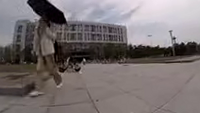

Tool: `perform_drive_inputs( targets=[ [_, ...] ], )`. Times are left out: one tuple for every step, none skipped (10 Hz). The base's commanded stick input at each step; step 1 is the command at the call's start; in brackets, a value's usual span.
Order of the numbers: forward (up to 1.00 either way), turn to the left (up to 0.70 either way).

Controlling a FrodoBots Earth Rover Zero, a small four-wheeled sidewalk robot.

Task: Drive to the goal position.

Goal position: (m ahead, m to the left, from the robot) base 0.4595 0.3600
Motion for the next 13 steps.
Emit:
perform_drive_inputs(
  targets=[
    [0.45, 0.00],
    [0.45, 0.00],
    [0.45, 0.00],
    [0.45, 0.00],
    [0.45, 0.00],
    [0.45, 0.00],
    [0.45, 0.00],
    [0.45, 0.00],
    [0.45, 0.00],
    [0.45, 0.00],
    [0.45, 0.00],
    [0.45, 0.05],
    [0.45, 0.27]
  ],
)
